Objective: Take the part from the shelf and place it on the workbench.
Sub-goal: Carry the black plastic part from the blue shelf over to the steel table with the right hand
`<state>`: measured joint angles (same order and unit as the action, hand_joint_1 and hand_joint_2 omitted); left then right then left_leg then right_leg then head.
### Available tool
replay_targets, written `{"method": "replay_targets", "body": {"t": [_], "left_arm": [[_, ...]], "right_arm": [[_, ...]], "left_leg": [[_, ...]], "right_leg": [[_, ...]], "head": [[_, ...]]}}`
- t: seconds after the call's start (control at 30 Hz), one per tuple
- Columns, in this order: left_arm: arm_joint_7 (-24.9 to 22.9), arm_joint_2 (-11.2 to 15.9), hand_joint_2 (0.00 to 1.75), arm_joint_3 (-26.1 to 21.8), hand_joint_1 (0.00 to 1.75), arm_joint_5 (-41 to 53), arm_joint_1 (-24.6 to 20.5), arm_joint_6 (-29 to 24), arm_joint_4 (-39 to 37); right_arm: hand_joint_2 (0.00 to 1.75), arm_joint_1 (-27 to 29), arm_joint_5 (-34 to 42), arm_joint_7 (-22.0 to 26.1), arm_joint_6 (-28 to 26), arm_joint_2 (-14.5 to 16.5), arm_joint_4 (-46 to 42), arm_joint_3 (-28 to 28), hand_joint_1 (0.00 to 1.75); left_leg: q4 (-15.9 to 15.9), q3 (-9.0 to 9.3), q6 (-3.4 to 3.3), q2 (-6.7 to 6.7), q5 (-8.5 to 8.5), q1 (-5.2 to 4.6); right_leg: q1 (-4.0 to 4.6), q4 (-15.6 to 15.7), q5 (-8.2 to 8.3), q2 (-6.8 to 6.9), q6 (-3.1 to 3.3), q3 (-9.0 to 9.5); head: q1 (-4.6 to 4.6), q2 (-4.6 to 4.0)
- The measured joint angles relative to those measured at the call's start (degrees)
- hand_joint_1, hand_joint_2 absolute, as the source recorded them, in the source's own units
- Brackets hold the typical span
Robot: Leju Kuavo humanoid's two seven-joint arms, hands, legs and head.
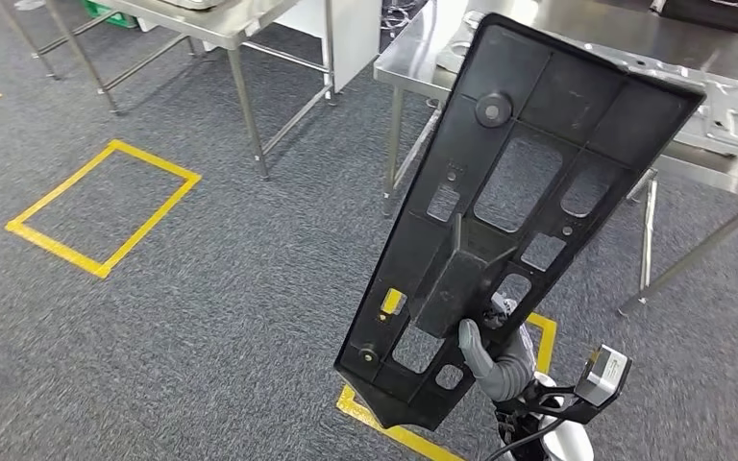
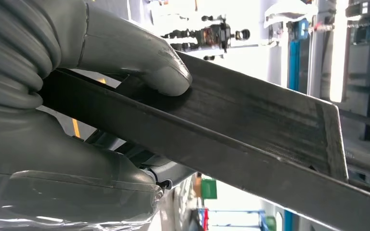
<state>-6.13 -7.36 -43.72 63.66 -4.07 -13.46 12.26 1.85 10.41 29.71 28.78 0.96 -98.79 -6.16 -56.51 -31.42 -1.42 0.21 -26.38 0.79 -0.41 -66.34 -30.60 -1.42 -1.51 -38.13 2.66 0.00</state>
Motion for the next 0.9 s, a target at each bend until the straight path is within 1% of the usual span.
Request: {"method": "replay_targets", "body": {"t": [0.03,0.07,0.1,0.13,0.17,0.2,0.23,0.27,0.3,0.33,0.37,0.4,0.43,0.47,0.5,0.53,0.57,0.6,0.63,0.67,0.7,0.73,0.77,0.8,0.83,0.87,0.9], "left_arm": [[-0.09,0.03,1.75,1.01,0.0,-1.18,0.27,-0.05,0.0],[-0.11,0.05,1.75,2.0,0.0,-1.4,0.47,-0.11,0.0],[-0.06,0.07,1.75,2.89,0.0,-1.21,0.58,-0.18,0.0],[0.04,0.08,1.75,3.76,0.0,-0.95,0.61,-0.25,0.0],[0.16,0.08,1.75,4.55,0.0,-0.6,0.59,-0.33,0.0],[0.28,0.08,1.75,5.19,0.0,-0.24,0.57,-0.41,0.0],[0.37,0.07,1.75,5.79,0.0,0.1,0.57,-0.5,0.0],[0.43,0.07,1.75,6.33,0.0,0.38,0.56,-0.57,0.0],[0.48,0.07,1.75,6.78,0.0,0.59,0.55,-0.65,0.0],[0.53,0.07,1.75,7.22,0.0,0.78,0.53,-0.73,0.0],[0.56,0.09,1.75,7.59,0.0,0.91,0.48,-0.8,0.01],[0.6,0.11,1.75,7.91,0.0,1.02,0.42,-0.86,0.01],[0.64,0.13,1.75,8.19,0.0,1.09,0.38,-0.89,0.01],[0.68,0.15,1.75,8.41,0.0,1.12,0.34,-0.9,0.01],[0.71,0.15,1.75,8.6,0.0,1.15,0.37,-0.87,0.01],[0.72,0.15,1.75,8.75,0.0,1.17,0.48,-0.84,0.0],[0.68,0.15,1.75,8.86,0.0,1.18,0.6,-0.81,0.0],[0.61,0.16,1.75,8.96,0.0,1.19,0.74,-0.77,0.0],[0.53,0.16,1.75,9.05,0.0,1.2,0.85,-0.72,0.0],[0.47,0.17,1.75,9.15,0.0,1.2,0.88,-0.66,0.0],[0.42,0.17,1.75,9.25,0.0,1.21,0.88,-0.57,0.0],[0.4,0.16,1.75,9.33,0.0,1.21,0.86,-0.45,-0.02],[0.39,0.15,1.75,9.37,0.0,1.21,0.83,-0.35,-0.04],[0.38,0.14,1.75,9.39,0.0,1.22,0.81,-0.26,-0.06],[0.36,0.12,1.75,9.41,0.0,1.24,0.77,-0.18,-0.08],[0.33,0.03,1.75,9.44,0.0,1.33,0.73,-0.15,-0.08],[0.31,-0.03,1.75,9.5,0.0,1.44,0.67,-0.13,-0.07]], "right_arm": [[1.75,-0.1,-0.01,-0.02,0.03,-0.05,0.02,0.0,1.75],[1.75,-0.13,0.01,-0.04,0.03,-0.14,0.04,0.0,1.75],[1.75,-0.12,0.03,-0.05,0.03,-0.23,0.07,0.0,1.75],[1.75,-0.12,0.07,-0.07,0.03,-0.34,0.09,0.0,1.75],[1.75,-0.13,0.11,-0.07,0.04,-0.46,0.1,0.0,1.75],[1.75,-0.15,0.18,-0.05,0.04,-0.56,0.1,0.0,1.75],[1.75,-0.17,0.25,-0.03,0.05,-0.64,0.1,0.0,1.75],[1.75,-0.2,0.31,0.0,0.05,-0.7,0.1,0.0,1.75],[1.75,-0.21,0.37,0.04,0.07,-0.77,0.1,0.0,1.75],[1.75,-0.19,0.41,0.08,0.08,-0.84,0.1,0.0,1.75],[1.75,-0.17,0.45,0.12,0.09,-0.9,0.1,0.0,1.75],[1.75,-0.14,0.47,0.16,0.1,-0.96,0.09,0.0,1.75],[1.75,-0.18,0.51,0.21,0.11,-1.0,0.09,0.0,1.75],[1.75,-0.25,0.55,0.24,0.13,-1.01,0.09,0.0,1.75],[1.75,-0.31,0.58,0.26,0.14,-1.02,0.1,0.0,1.75],[1.75,-0.37,0.62,0.27,0.16,-1.02,0.13,0.0,1.75],[1.75,-0.38,0.62,0.26,0.17,-1.02,0.19,0.0,1.75],[1.75,-0.37,0.62,0.26,0.18,-1.02,0.26,0.0,1.75],[1.75,-0.37,0.62,0.25,0.18,-1.02,0.33,0.0,1.75],[1.75,-0.37,0.62,0.25,0.18,-1.02,0.37,0.0,1.75],[1.75,-0.38,0.63,0.25,0.18,-1.02,0.39,0.0,1.75],[1.75,-0.42,0.64,0.25,0.18,-1.03,0.39,0.0,1.75],[1.75,-0.45,0.65,0.26,0.18,-1.03,0.39,0.0,1.75],[1.75,-0.47,0.67,0.26,0.18,-1.04,0.39,0.0,1.75],[1.75,-0.47,0.7,0.26,0.17,-1.05,0.39,0.0,1.75],[1.75,-0.44,0.73,0.27,0.15,-1.1,0.38,0.01,1.75],[1.75,-0.36,0.76,0.27,0.14,-1.16,0.37,0.02,1.75]], "left_leg": [[-0.01,-0.03,-0.08,0.73,-0.06,-0.07],[-0.02,-0.04,-0.09,1.43,-0.13,-0.12],[-0.03,-0.02,-0.07,2.09,-0.22,-0.16],[-0.05,0.06,0.01,2.7,-0.32,-0.17],[-0.07,0.21,0.14,3.25,-0.45,-0.17],[-0.09,0.41,0.32,3.74,-0.61,-0.25],[-0.15,0.61,0.57,4.16,-0.82,-0.42],[-0.18,0.78,0.85,4.54,-0.99,-0.58],[-0.17,0.93,1.16,4.95,-1.12,-0.73],[-0.08,1.1,1.47,5.44,-1.21,-0.82],[0.0,1.24,1.81,5.91,-1.35,-0.85],[-0.24,1.34,2.15,5.58,-1.73,-0.79],[-1.34,1.02,2.44,4.58,-2.63,-0.72],[-3.66,0.08,2.67,3.16,-4.12,-0.65],[-7.13,-1.44,2.79,1.57,-5.98,-0.53],[-11.31,-3.45,2.86,0.66,-7.85,-0.52],[-14.89,-5.26,2.91,0.26,-9.05,-0.52],[-16.91,-6.4,2.9,0.11,-9.21,-0.52],[-16.64,-6.54,2.82,0.01,-8.15,-0.52],[-13.97,-5.6,2.68,-0.23,-6.05,-0.5],[-10.03,-4.06,2.48,-0.92,-3.62,-0.44],[-6.02,-2.49,2.23,-2.14,-1.83,-0.34],[-3.14,-1.35,1.99,-3.18,-0.78,-0.27],[-1.65,-0.76,1.77,-3.98,-0.5,-0.24],[-1.2,-0.58,1.48,-4.17,-0.69,-0.29],[-1.09,-0.51,1.15,-3.66,-0.59,-0.27],[-0.85,-0.39,0.76,-3.06,-0.43,-0.22]], "right_leg": [[-0.14,-3.94,-1.69,0.67,-0.2,-1.97],[-0.28,-6.88,-2.59,0.96,-0.37,-3.44],[-0.39,-7.8,-2.39,1.12,-0.47,-3.88],[-0.45,-6.32,-1.13,1.36,-0.51,-3.09],[-0.45,-2.71,0.82,1.92,-0.45,-1.14],[-0.35,1.78,2.54,3.3,-0.26,1.26],[-0.17,5.51,3.8,4.58,0.03,3.26],[0.02,7.92,4.4,5.46,0.34,4.51],[0.22,8.86,4.42,5.86,0.66,4.9],[0.33,8.85,4.46,5.26,0.93,4.79],[0.19,8.97,4.54,4.5,1.25,4.79],[0.03,9.18,4.66,3.87,1.54,4.9],[-0.17,9.39,4.82,3.22,1.89,5.03],[-0.36,9.57,4.95,2.6,2.21,5.18],[-0.33,9.6,4.98,1.98,2.41,5.19],[-0.26,9.57,4.99,1.26,2.59,5.15],[-0.18,9.52,4.98,0.47,2.68,5.14],[-0.11,9.45,4.96,-0.39,2.7,5.15],[-0.06,9.35,4.93,-1.28,2.68,5.17],[-0.06,9.23,4.88,-2.14,2.61,5.22],[-0.06,9.11,4.81,-2.95,2.5,5.24],[0.02,8.92,4.71,-3.67,2.31,5.17],[0.04,8.77,4.69,-4.3,2.06,5.03],[0.02,8.67,4.69,-4.82,1.79,4.83],[-0.06,8.65,4.76,-5.38,1.4,4.63],[-0.11,8.74,4.88,-5.96,0.99,4.47],[-0.14,8.6,4.77,-5.9,0.64,4.34]], "head": [[0.0,0.0],[0.0,0.0],[-0.01,0.0],[-0.01,0.0],[-0.01,0.0],[-0.01,0.0],[-0.01,0.0],[0.0,0.0],[0.0,0.0],[0.0,0.0],[0.0,0.0],[-0.01,0.0],[0.0,0.0],[0.01,0.0],[0.01,0.0],[0.01,0.0],[0.01,0.0],[0.01,0.0],[0.01,0.0],[0.01,0.0],[0.01,0.0],[0.01,0.0],[0.01,0.0],[0.01,0.0],[0.01,0.0],[0.01,0.0],[0.01,0.0]]}}
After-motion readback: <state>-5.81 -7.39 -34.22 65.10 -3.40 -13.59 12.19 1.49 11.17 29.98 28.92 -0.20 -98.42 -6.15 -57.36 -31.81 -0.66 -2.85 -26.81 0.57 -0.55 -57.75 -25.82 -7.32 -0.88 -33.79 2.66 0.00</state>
